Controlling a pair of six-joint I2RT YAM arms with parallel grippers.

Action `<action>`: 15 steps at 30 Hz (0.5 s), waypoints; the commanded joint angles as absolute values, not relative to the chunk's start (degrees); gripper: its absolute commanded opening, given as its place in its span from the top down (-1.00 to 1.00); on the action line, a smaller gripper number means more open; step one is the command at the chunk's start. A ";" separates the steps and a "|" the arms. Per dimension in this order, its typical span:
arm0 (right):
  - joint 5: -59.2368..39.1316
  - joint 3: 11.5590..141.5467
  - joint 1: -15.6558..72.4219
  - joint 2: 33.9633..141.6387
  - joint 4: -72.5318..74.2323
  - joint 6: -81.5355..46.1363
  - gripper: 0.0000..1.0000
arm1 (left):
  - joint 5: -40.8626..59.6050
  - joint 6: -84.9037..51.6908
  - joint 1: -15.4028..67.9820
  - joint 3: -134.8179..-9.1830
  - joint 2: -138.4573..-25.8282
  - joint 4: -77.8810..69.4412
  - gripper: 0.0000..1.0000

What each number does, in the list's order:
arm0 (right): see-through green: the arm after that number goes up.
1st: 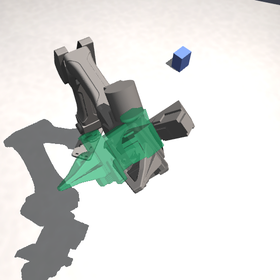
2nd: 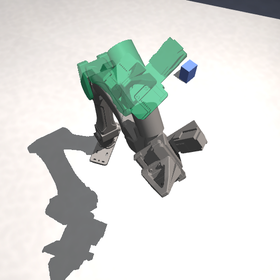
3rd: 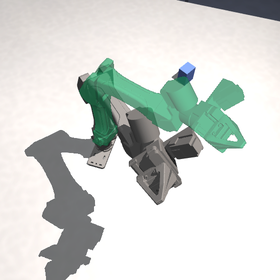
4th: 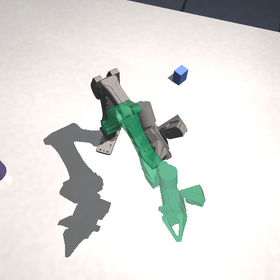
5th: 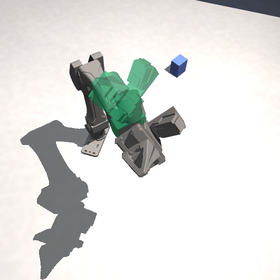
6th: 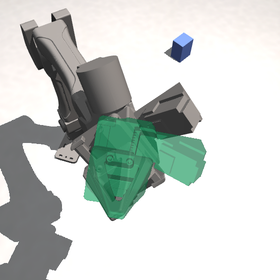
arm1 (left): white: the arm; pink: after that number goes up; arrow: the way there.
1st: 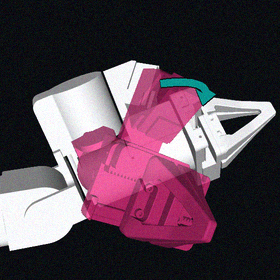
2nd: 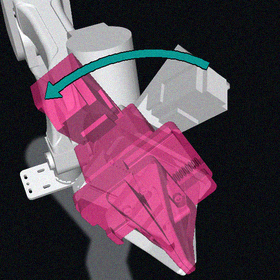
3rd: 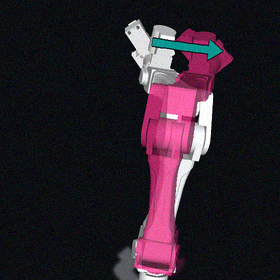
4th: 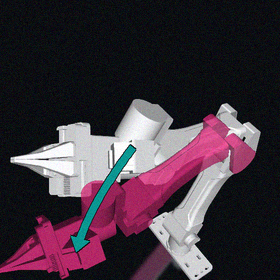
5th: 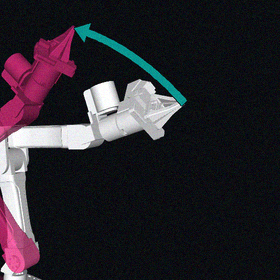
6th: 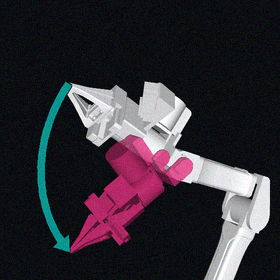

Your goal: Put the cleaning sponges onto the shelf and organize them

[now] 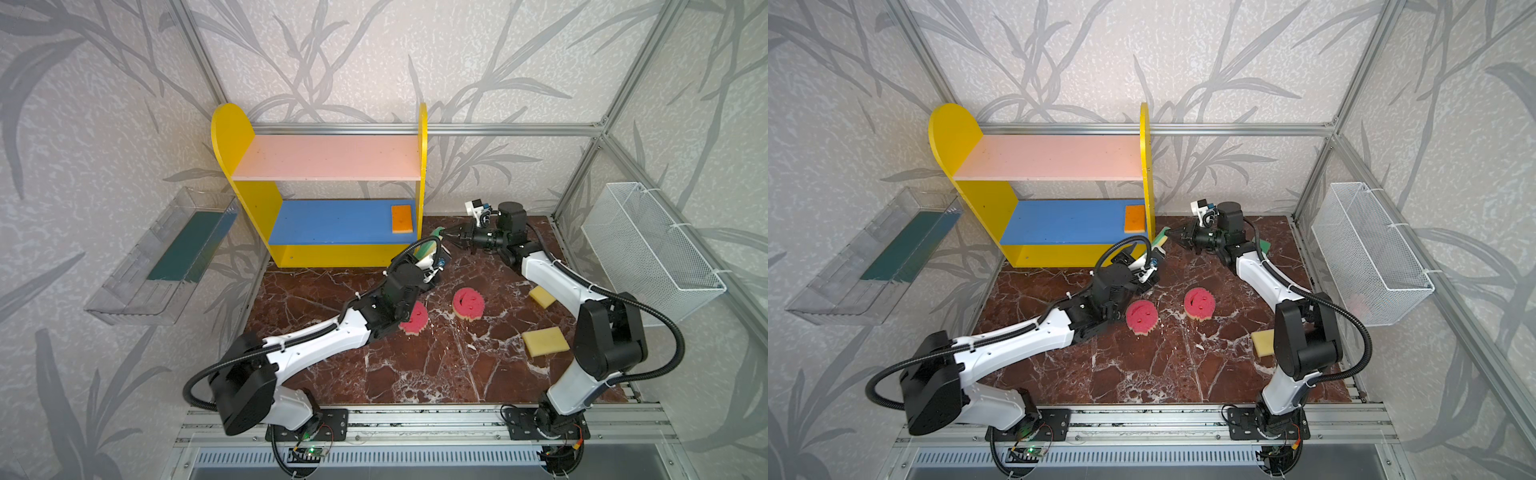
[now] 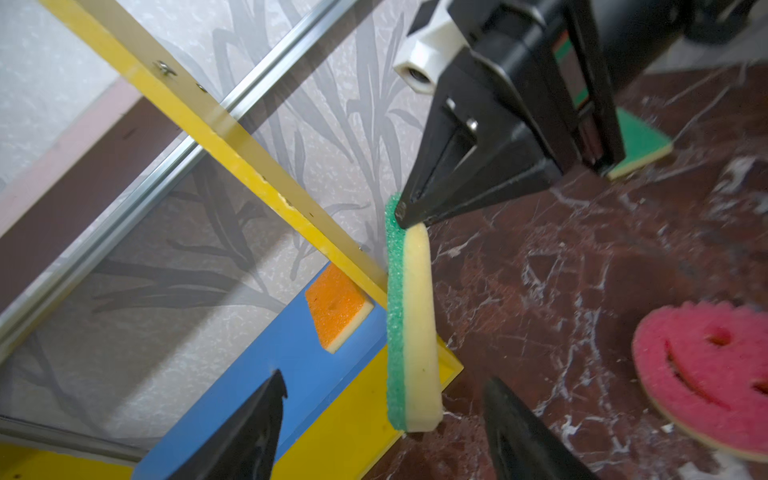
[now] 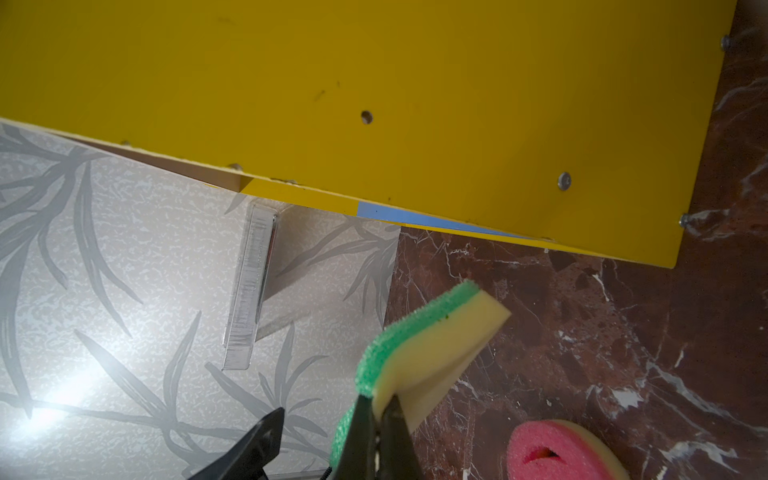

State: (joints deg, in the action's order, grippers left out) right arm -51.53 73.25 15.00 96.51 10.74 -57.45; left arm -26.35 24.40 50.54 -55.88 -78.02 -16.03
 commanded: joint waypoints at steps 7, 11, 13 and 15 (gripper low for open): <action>-53.87 65.56 15.03 91.27 24.44 -57.74 1.00 | 2.35 -9.54 38.80 -48.00 -65.16 -9.03 -0.88; -54.60 63.28 14.94 90.70 29.56 -58.54 1.00 | 9.86 -13.91 36.95 -48.94 -65.66 -7.52 -0.90; -55.14 62.57 14.94 90.86 33.11 -60.04 1.00 | 14.03 -16.05 36.16 -49.81 -67.09 -7.40 -0.91; -55.88 62.15 14.94 91.13 36.54 -61.54 1.00 | 17.47 -18.76 34.89 -50.39 -68.60 -8.09 -0.92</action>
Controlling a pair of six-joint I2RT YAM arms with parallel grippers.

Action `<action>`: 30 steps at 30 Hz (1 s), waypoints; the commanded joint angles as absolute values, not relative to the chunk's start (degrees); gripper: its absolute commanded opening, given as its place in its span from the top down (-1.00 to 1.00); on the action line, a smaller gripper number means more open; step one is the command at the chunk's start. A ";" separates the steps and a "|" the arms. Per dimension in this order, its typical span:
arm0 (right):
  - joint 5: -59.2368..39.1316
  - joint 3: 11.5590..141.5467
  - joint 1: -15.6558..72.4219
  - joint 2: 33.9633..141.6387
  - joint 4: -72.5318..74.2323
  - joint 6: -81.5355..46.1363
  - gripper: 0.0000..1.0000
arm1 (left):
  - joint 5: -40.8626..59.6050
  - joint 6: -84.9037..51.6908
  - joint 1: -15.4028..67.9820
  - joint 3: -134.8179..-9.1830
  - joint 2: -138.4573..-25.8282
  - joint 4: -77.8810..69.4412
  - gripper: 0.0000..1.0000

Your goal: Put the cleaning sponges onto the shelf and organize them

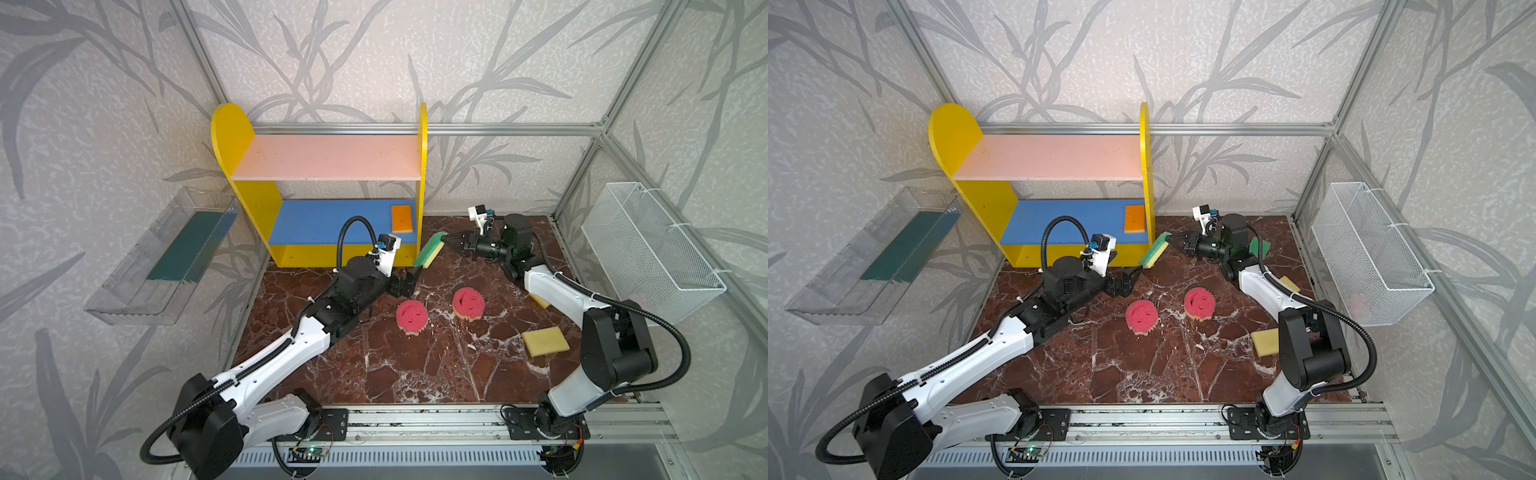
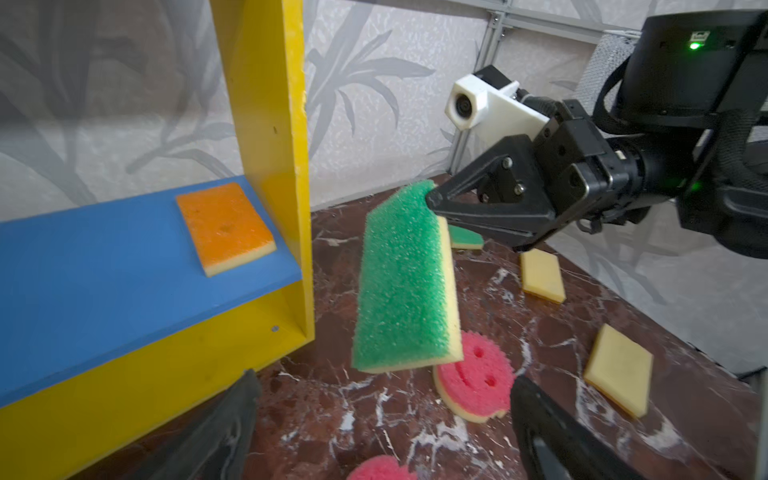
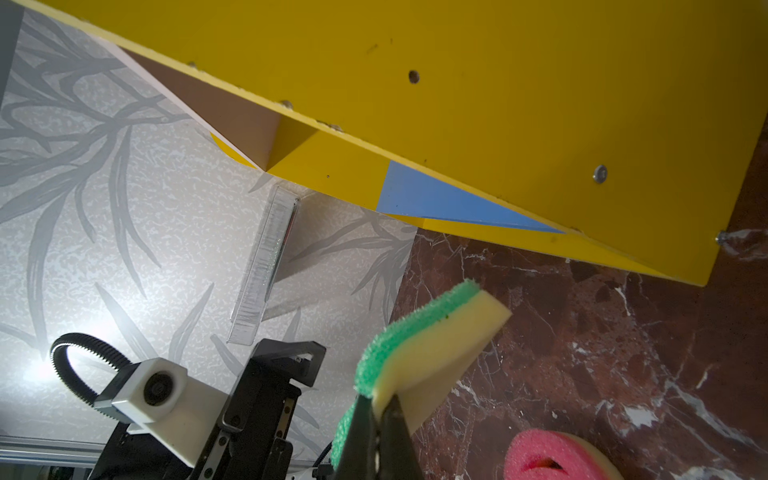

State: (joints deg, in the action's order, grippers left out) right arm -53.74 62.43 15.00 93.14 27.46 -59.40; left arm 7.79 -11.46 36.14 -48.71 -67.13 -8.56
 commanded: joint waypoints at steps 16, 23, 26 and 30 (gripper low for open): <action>-58.63 61.30 15.03 91.21 44.59 -62.52 1.00 | 36.48 -41.21 24.72 -50.25 -74.98 -23.70 -0.87; -58.46 61.77 15.24 91.92 43.89 -62.06 1.00 | 38.34 -39.31 24.85 -52.38 -76.49 -20.23 -0.91; -58.28 62.00 15.38 92.26 43.84 -62.05 1.00 | 39.79 -38.30 24.84 -53.97 -78.14 -19.15 -0.92; -58.18 62.05 15.64 92.46 43.69 -61.92 1.00 | 39.53 -37.90 24.77 -54.76 -78.69 -18.72 -0.91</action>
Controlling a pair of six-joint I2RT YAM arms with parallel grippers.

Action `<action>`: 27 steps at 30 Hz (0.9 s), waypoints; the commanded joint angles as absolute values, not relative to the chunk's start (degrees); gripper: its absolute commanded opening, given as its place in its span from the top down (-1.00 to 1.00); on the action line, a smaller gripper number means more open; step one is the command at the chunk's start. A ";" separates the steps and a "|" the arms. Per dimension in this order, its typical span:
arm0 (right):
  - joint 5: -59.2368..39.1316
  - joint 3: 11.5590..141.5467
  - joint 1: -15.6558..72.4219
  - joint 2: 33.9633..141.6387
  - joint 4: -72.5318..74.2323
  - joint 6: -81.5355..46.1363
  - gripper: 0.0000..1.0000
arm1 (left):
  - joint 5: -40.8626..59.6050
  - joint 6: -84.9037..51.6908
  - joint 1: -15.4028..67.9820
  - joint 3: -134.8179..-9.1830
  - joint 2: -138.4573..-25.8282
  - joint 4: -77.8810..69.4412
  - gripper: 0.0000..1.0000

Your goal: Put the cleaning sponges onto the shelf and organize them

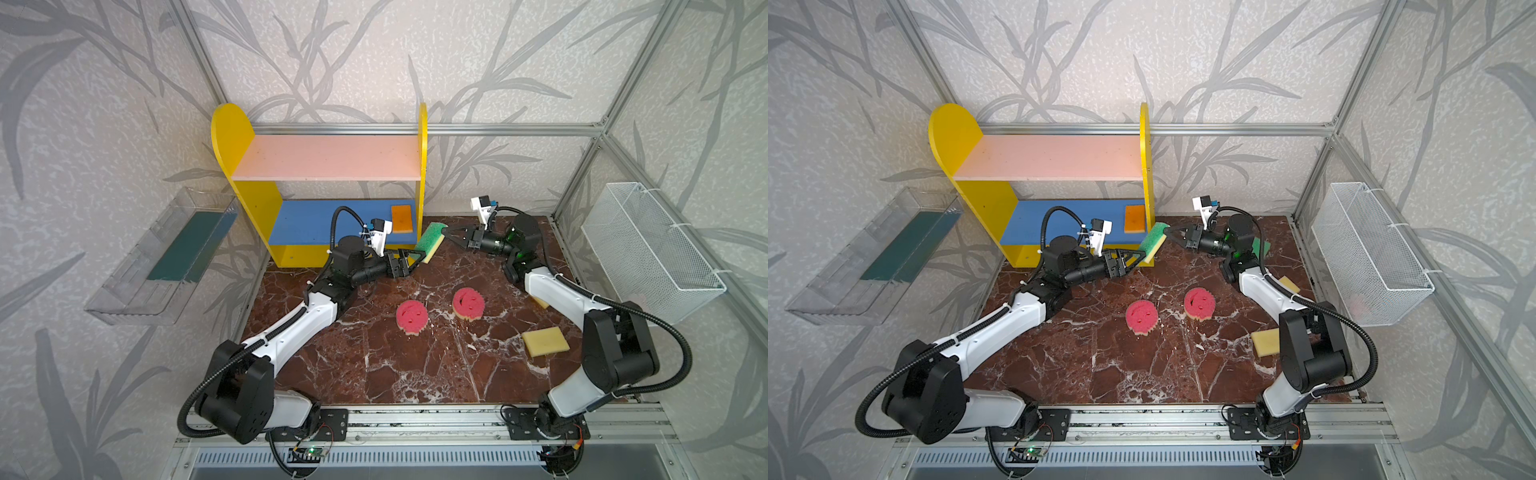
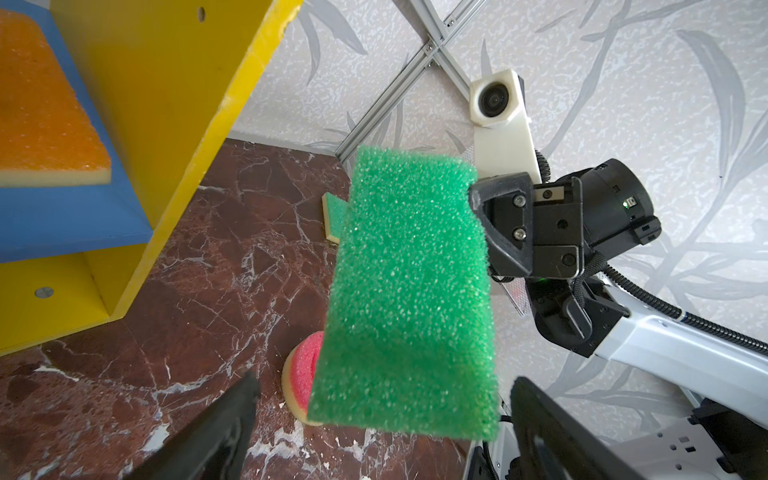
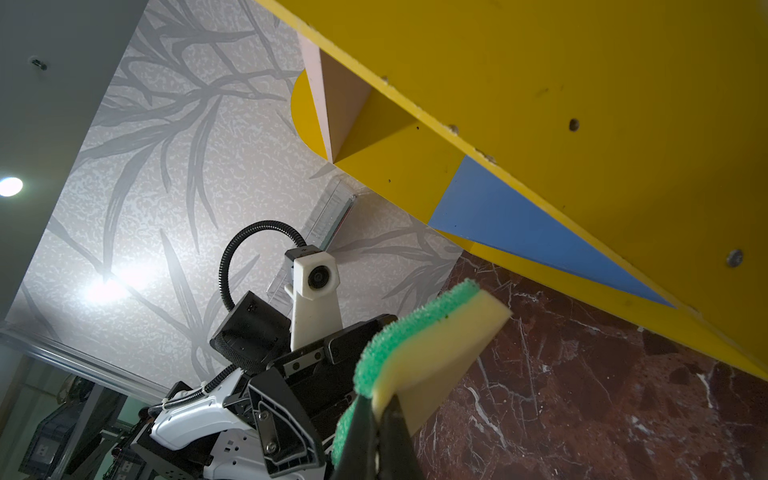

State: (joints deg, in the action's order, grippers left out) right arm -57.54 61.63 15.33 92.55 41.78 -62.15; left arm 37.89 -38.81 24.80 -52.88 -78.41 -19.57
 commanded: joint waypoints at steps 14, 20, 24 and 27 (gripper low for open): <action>-58.32 62.79 15.78 93.38 43.38 -62.40 1.00 | 40.31 -31.73 24.96 -58.41 -79.17 -11.76 -0.84; -58.47 62.97 16.00 93.95 43.72 -62.86 1.00 | 41.11 -28.90 25.33 -60.30 -80.18 -9.02 -0.75; -58.72 63.34 16.07 94.21 43.69 -63.02 1.00 | 41.68 -28.54 25.34 -60.68 -80.90 -8.60 -0.64; -58.89 63.66 16.17 94.31 43.58 -63.11 1.00 | 41.88 -28.20 25.36 -61.08 -81.64 -7.61 -0.65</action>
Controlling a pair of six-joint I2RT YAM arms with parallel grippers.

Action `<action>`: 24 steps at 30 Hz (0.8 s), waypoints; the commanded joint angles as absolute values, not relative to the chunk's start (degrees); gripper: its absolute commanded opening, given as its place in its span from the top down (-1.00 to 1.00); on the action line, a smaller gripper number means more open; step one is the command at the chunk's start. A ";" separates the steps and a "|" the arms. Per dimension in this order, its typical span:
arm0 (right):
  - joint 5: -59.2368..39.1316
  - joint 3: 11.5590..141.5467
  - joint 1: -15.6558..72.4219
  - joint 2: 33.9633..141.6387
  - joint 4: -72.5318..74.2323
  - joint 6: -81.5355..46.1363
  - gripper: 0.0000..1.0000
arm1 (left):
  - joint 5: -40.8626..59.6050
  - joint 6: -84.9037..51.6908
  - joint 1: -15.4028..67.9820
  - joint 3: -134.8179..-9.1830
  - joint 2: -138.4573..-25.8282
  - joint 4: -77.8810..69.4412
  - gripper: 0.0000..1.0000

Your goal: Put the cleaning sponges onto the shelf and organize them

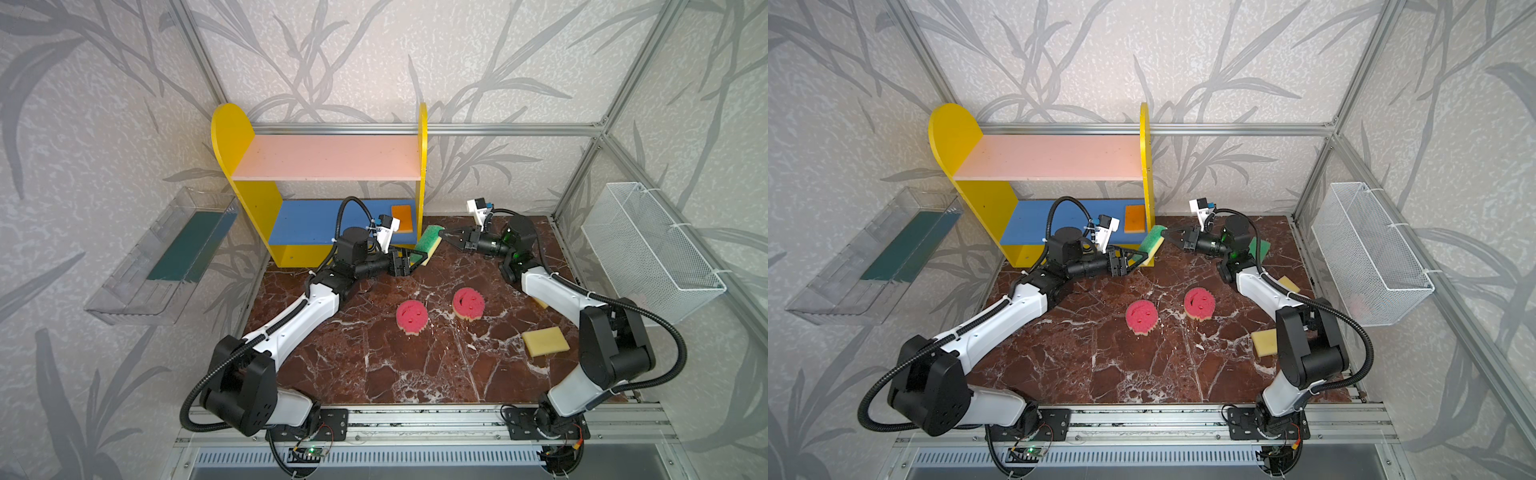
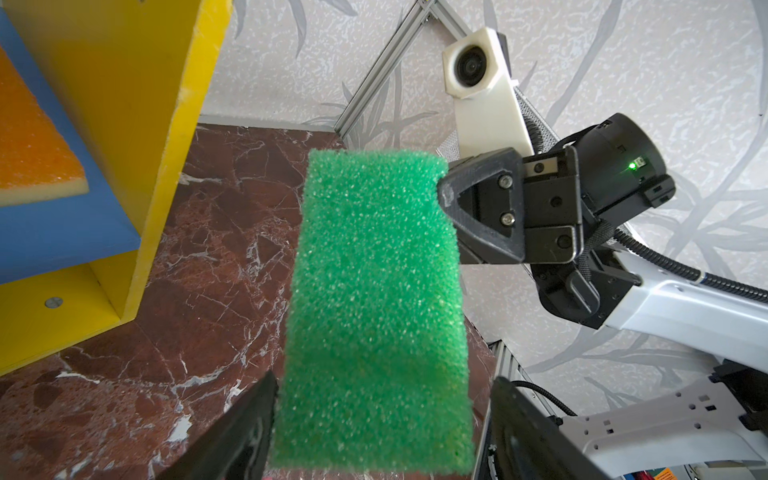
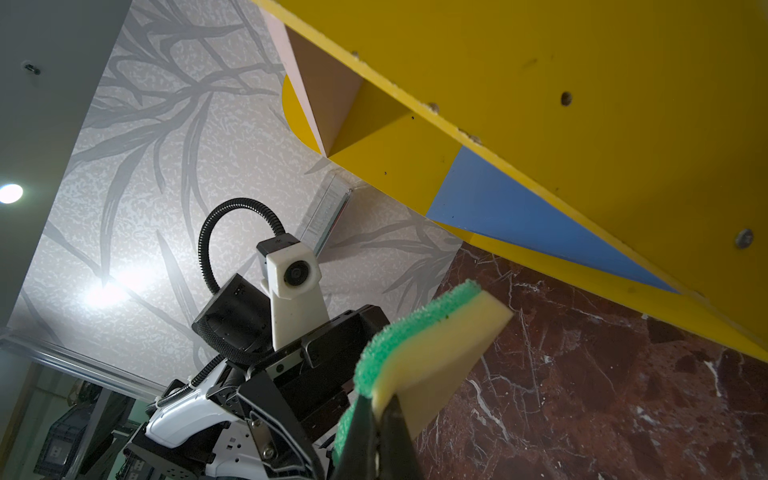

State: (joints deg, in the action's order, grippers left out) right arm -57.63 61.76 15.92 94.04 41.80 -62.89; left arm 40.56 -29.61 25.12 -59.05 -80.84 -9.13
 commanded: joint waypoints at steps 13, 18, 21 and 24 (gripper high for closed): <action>-59.24 63.64 16.13 94.22 43.32 -62.75 1.00 | 40.91 -28.17 25.24 -60.97 -82.18 -7.40 -0.44; -59.06 63.73 16.17 94.39 43.07 -62.45 0.24 | 40.78 -28.54 25.31 -60.49 -81.44 -7.74 -0.33; -59.08 63.93 16.17 94.16 40.89 -61.40 -0.43 | 39.59 -28.71 25.30 -59.90 -80.30 -7.93 -0.30; -58.77 63.58 15.54 93.03 40.25 -60.69 -0.87 | 37.31 -28.76 25.23 -59.33 -78.66 -7.93 -0.28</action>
State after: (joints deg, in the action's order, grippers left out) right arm -58.54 62.30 15.86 94.17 41.43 -62.04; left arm 38.61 -29.02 25.06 -59.11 -81.87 -7.05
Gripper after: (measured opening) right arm 0.900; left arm 0.643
